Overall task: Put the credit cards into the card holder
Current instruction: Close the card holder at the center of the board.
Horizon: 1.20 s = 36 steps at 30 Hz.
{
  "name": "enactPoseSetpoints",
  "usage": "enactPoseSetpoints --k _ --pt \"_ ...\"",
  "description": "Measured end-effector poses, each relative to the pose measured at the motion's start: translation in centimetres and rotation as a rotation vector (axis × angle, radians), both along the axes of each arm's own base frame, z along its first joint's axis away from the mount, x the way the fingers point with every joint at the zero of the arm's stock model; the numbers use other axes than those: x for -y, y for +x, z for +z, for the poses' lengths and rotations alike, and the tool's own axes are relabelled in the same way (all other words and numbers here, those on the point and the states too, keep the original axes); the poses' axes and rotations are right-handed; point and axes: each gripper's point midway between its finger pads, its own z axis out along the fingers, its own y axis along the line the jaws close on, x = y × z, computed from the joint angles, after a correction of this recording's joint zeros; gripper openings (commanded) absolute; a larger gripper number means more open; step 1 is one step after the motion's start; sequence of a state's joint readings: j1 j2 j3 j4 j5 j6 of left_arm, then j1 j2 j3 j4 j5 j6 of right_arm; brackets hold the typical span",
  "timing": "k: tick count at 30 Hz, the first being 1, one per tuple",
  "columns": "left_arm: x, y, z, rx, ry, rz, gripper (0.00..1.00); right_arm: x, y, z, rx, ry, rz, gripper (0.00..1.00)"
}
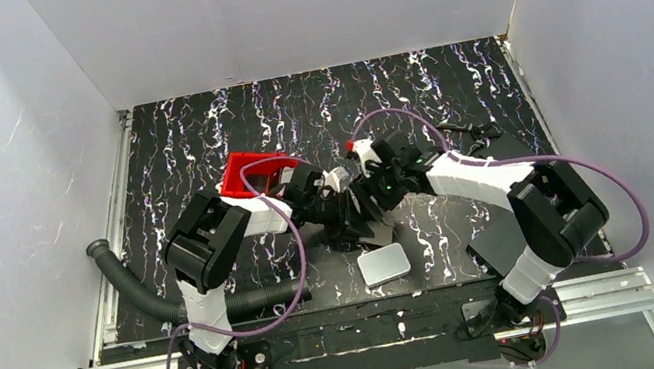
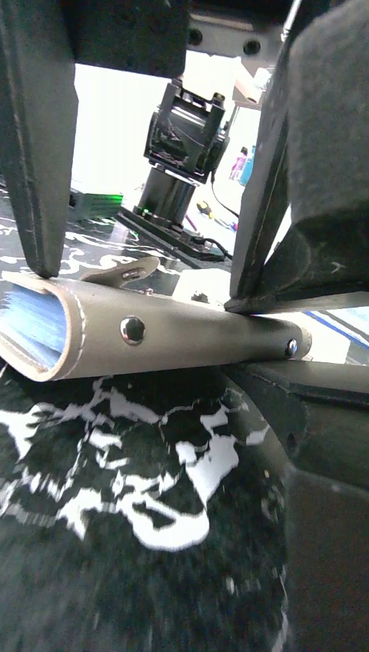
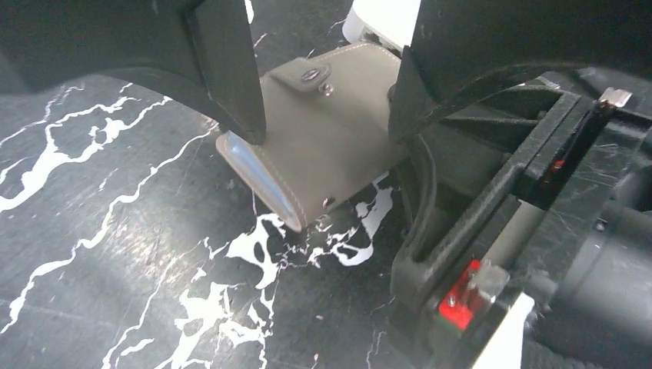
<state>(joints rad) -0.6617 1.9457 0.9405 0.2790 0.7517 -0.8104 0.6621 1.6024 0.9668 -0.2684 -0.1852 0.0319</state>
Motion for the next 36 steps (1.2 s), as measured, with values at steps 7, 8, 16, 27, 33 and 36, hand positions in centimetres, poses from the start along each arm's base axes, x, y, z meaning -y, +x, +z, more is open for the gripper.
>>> enactPoseSetpoints --k 7,8,16,27,33,36 --pt "0.6 -1.3 0.1 -0.006 -0.004 -0.039 0.00 2.0 -0.8 1.6 -0.138 0.206 -0.150 0.68" --pt "0.6 -1.3 0.0 -0.006 -0.003 -0.036 0.00 2.5 -0.6 2.0 -0.137 0.223 -0.184 0.65" --pt "0.6 -0.4 -0.1 -0.011 0.017 0.015 0.00 8.5 1.8 3.1 -0.162 0.404 -0.497 0.36" --pt "0.9 1.8 0.0 -0.004 0.027 0.086 0.00 6.7 0.3 -1.2 -0.490 0.592 -0.487 0.40" --pt "0.9 1.9 -0.1 -0.013 0.027 0.090 0.00 6.0 1.5 -0.5 -0.470 0.638 -0.468 0.33" --pt "0.9 1.9 -0.1 -0.013 0.026 0.090 0.00 5.7 2.2 -0.5 -0.464 0.663 -0.471 0.32"
